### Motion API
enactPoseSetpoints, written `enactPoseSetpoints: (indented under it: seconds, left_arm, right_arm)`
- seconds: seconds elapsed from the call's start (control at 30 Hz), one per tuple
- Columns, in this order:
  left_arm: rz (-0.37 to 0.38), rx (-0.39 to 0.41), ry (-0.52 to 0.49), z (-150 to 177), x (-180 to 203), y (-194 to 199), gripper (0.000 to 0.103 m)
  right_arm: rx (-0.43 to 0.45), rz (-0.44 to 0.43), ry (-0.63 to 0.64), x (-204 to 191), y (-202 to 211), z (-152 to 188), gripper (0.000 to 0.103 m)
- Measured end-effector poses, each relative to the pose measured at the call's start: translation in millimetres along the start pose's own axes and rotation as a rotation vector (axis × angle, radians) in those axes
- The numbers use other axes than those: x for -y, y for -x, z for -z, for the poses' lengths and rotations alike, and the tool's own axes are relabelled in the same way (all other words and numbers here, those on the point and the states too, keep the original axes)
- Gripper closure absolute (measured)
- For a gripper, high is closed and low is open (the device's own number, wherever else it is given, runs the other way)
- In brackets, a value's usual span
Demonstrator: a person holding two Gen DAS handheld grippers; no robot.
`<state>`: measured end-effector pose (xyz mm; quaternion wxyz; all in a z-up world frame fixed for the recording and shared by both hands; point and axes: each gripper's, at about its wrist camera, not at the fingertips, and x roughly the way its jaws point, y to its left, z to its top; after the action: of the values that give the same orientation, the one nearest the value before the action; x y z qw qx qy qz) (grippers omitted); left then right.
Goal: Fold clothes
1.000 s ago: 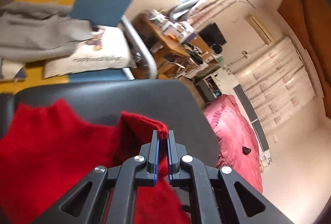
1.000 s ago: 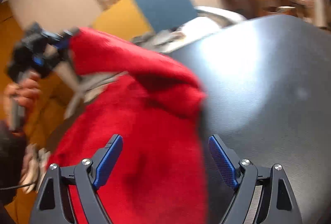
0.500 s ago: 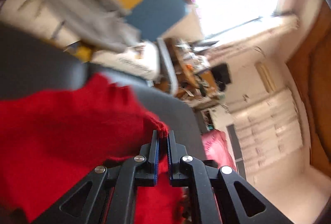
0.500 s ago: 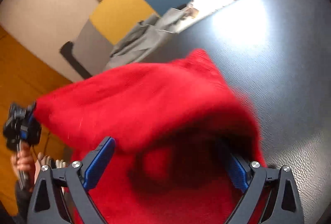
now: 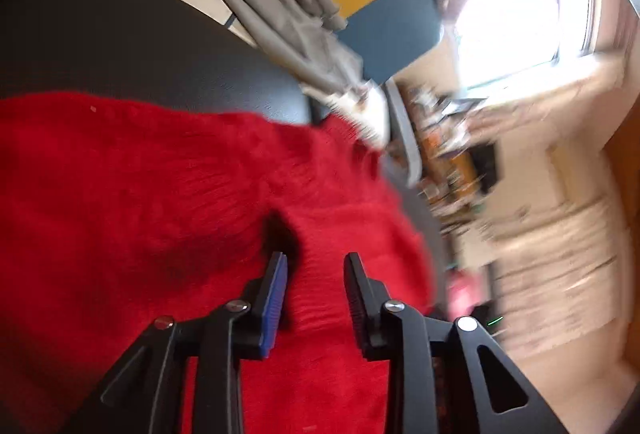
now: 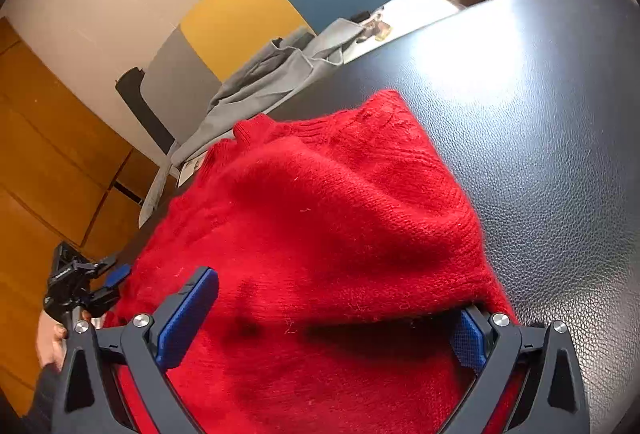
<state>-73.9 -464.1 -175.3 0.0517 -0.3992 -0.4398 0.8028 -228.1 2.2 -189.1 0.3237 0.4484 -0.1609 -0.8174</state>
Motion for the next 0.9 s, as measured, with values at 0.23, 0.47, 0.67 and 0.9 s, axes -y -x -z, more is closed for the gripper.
enactPoseSetpoints:
  seconds: [0.23, 0.47, 0.67, 0.9]
  left_arm:
    - [-0.087, -0.116, -0.12, 2, 13, -40, 0.065]
    - [-0.098, -0.08, -0.087, 6, 17, -41, 0.092]
    - [-0.049, 0.047, -0.081, 4, 25, 3, 0.099]
    - [-0.186, 0.026, -0.117, 3, 22, 6, 0.076]
  right_arm:
    - [0.02, 0.079, 0.06, -12, -4, 7, 0.0]
    - [0.035, 0.075, 0.054, -10, -4, 8, 0.0]
    - [-0.012, 0.228, 0.17, -34, -19, 11, 0.0]
    - [-0.004, 0.233, 0.171, -34, -18, 10, 0.0]
